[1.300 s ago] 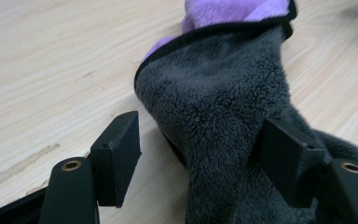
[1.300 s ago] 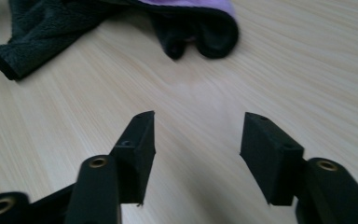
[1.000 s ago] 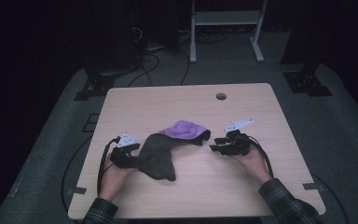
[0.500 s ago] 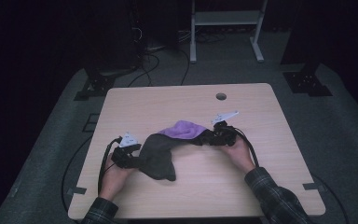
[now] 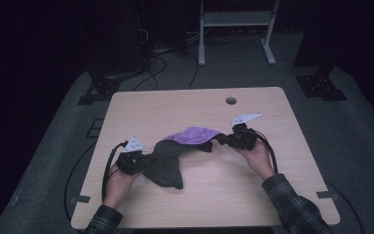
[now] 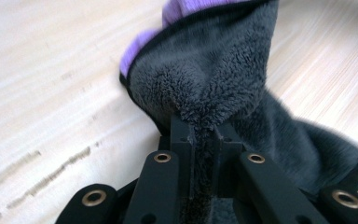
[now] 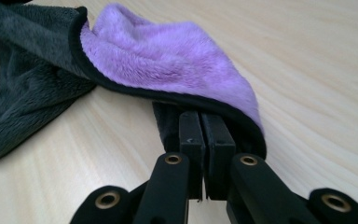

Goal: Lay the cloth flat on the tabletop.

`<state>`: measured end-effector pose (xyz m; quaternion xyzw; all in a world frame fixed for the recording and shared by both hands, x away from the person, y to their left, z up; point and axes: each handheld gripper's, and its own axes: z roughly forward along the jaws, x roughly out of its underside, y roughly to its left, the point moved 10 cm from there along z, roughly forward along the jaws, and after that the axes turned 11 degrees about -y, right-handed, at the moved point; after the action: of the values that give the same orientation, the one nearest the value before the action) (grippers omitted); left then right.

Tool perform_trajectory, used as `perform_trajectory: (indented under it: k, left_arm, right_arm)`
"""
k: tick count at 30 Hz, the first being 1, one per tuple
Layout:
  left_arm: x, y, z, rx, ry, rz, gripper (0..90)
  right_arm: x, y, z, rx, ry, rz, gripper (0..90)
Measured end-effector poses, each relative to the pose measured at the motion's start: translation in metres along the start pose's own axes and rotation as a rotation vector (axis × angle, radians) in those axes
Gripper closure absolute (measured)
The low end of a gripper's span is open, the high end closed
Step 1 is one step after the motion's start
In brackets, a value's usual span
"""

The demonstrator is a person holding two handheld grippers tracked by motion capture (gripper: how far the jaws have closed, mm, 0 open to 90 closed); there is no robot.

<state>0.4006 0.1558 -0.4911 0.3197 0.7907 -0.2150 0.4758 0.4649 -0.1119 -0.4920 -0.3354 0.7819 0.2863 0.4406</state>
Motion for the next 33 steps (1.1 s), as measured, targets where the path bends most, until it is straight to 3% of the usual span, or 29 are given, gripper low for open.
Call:
perform_trajectory:
  k: [1,2,5,6,7,8,9,10,13,15,19,20,24,25,33]
  left_arm:
    - [0.000,0.000,0.000,0.000,0.000,0.000,82.4]
    - [-0.006,0.000,-0.004,-0.003,-0.025,-0.004,82.5]
    - [-0.014,0.002,-0.010,-0.008,-0.052,0.004,82.9]
    - [-0.022,0.003,-0.015,-0.011,-0.084,-0.003,82.9]
    - [-0.022,0.003,-0.015,-0.011,-0.084,-0.003,83.0]
    - [-0.027,0.006,-0.021,-0.023,-0.104,-0.001,83.0]
    - [-0.027,0.006,-0.021,-0.023,-0.104,-0.001,83.1]
    - [-0.031,0.009,-0.026,-0.031,-0.121,-0.004,83.2]
    - [-0.037,0.012,-0.032,-0.025,-0.150,-0.025,83.4]
    - [-0.043,0.010,-0.036,-0.019,-0.169,-0.021,83.4]
    - [-0.060,0.001,-0.044,-0.012,-0.206,0.011,83.5]
    - [-0.060,0.001,-0.044,-0.012,-0.206,0.011,83.5]
    - [-0.077,-0.009,-0.054,0.002,-0.248,0.037,83.5]
    - [-0.080,-0.011,-0.056,0.002,-0.254,0.045,83.5]
    - [-0.115,-0.033,-0.091,0.019,-0.345,0.113,83.4]
  right_arm:
    - [0.000,0.000,0.000,0.000,0.000,0.000,87.5]
    - [-0.005,0.001,-0.016,0.003,-0.017,0.005,87.7]
    - [-0.012,-0.001,-0.036,0.011,-0.039,0.001,87.8]
    - [-0.013,-0.001,-0.045,0.017,-0.045,0.001,87.9]
    - [-0.013,-0.001,-0.045,0.017,-0.045,0.001,87.9]
    - [-0.014,-0.004,-0.058,0.023,-0.055,0.001,88.0]
    - [-0.014,-0.004,-0.058,0.023,-0.055,0.001,88.0]
    - [-0.014,-0.006,-0.072,0.027,-0.071,0.004,88.1]
    - [-0.013,-0.008,-0.089,0.029,-0.084,0.010,88.2]
    - [-0.017,-0.002,-0.102,0.005,-0.106,0.020,88.3]
    - [-0.032,0.011,-0.128,0.004,-0.153,-0.024,88.3]
    - [-0.032,0.011,-0.128,0.004,-0.153,-0.024,88.3]
    - [-0.055,0.027,-0.158,0.006,-0.216,-0.073,88.3]
    - [-0.055,0.027,-0.158,0.006,-0.216,-0.073,88.3]
    - [-0.091,0.058,-0.203,0.001,-0.319,-0.164,88.3]
